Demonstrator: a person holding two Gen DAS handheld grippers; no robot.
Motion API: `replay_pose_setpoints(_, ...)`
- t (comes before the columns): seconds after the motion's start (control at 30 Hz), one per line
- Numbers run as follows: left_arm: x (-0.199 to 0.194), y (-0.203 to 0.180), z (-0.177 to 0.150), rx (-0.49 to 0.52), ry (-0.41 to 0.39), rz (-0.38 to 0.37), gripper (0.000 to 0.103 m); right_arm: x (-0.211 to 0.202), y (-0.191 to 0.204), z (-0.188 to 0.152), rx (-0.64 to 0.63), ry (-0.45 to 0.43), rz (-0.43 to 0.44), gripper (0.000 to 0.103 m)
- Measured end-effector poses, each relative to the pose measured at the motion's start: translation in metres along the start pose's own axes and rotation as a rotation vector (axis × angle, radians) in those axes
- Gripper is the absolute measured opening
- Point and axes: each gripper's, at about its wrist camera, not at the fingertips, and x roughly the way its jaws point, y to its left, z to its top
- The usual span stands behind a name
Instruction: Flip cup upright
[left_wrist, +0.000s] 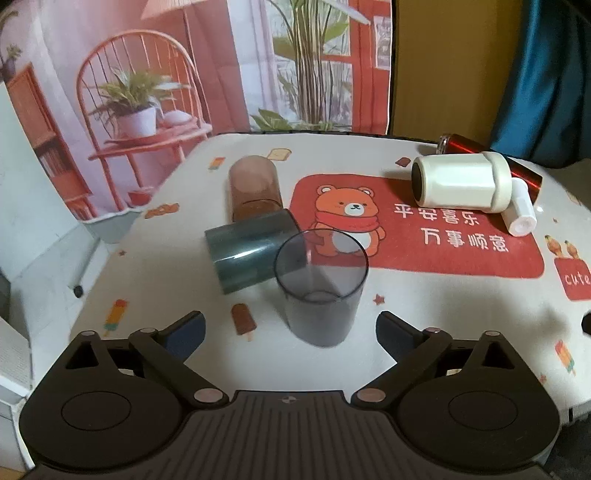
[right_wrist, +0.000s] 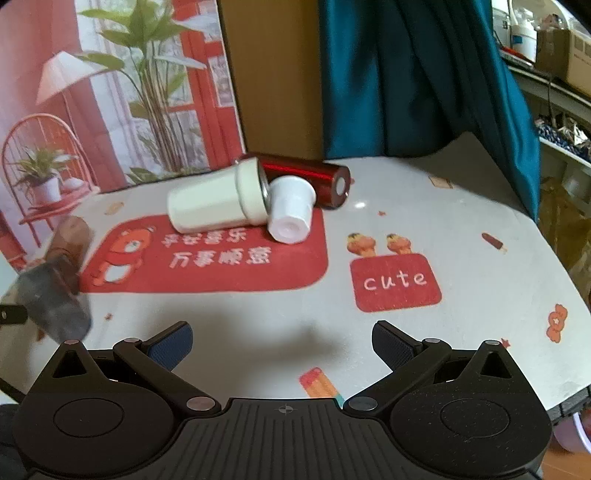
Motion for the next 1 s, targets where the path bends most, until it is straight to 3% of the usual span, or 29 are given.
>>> replay_pose_setpoints(0.23,-0.039,-0.005,-0.015,0.04,-0.011,-0.025,0.103,-0.04,0.016,0.006,-0.035,-0.033,0.049,0.103)
replay_pose_setpoints(0.63,-0.091,0.012,-0.04,-0.029,-0.045,-0.062,0.103,-0.101,0.038,-0.006,-0.073,-0.089,0.053,0.103)
replay_pose_setpoints(1.0,-0.102,0.013,-0.05,-0.04,-0.098,-0.028,0.103,-0.106,0.035,-0.022,-0.068,-0.099,-0.023,0.103)
